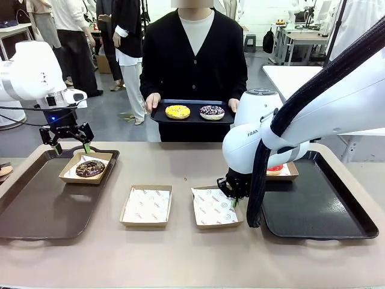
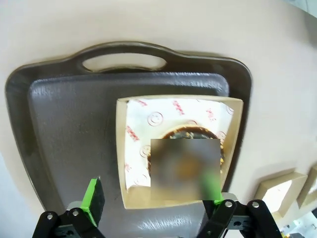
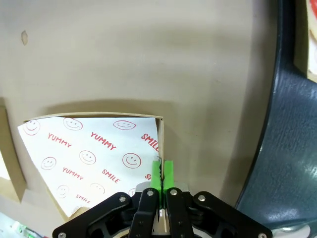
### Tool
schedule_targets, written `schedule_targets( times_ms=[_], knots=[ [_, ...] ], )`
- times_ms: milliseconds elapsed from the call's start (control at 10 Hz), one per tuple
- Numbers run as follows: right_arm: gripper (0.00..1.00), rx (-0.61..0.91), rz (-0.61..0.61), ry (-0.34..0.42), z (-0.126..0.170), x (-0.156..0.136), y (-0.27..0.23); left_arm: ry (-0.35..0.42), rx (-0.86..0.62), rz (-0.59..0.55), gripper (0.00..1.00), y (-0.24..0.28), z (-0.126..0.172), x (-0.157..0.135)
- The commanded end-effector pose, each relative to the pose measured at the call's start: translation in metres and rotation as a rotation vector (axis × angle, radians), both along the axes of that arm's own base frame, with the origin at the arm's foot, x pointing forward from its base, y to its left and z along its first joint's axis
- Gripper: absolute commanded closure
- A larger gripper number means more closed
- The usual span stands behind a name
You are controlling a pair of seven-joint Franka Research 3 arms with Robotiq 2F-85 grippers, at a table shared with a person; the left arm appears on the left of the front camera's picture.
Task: Individually package the donuts and arrange them on the tray.
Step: Place the picked Paper togo box on the Handle tray while simultaneously picking up another Paper togo box from the table with the other hand.
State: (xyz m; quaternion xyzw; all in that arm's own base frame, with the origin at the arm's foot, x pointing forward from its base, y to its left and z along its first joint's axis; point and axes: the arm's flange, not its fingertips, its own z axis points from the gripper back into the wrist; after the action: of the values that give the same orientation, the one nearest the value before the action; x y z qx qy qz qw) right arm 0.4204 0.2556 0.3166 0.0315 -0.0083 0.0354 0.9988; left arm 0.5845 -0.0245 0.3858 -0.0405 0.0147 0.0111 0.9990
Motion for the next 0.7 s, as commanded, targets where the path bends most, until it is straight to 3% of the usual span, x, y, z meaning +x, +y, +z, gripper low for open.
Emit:
schedule_targets(
  times_ms=[0,300,600],
  knots=[
    [1.00,0.026,-0.002,-0.023,0.017,0.002,-0.004,0.027,-0.127,-0.026,0.00,0.010,0.021,-0.011],
    [1.00,0.088,-0.016,-0.072,0.082,0.016,-0.016,-0.020,-0.410,-0.070,0.00,0.048,0.051,-0.043],
    [1.00,0.095,-0.050,-0.102,0.155,0.044,-0.015,-0.057,-0.667,-0.105,0.00,0.097,0.056,-0.076]
  ],
)
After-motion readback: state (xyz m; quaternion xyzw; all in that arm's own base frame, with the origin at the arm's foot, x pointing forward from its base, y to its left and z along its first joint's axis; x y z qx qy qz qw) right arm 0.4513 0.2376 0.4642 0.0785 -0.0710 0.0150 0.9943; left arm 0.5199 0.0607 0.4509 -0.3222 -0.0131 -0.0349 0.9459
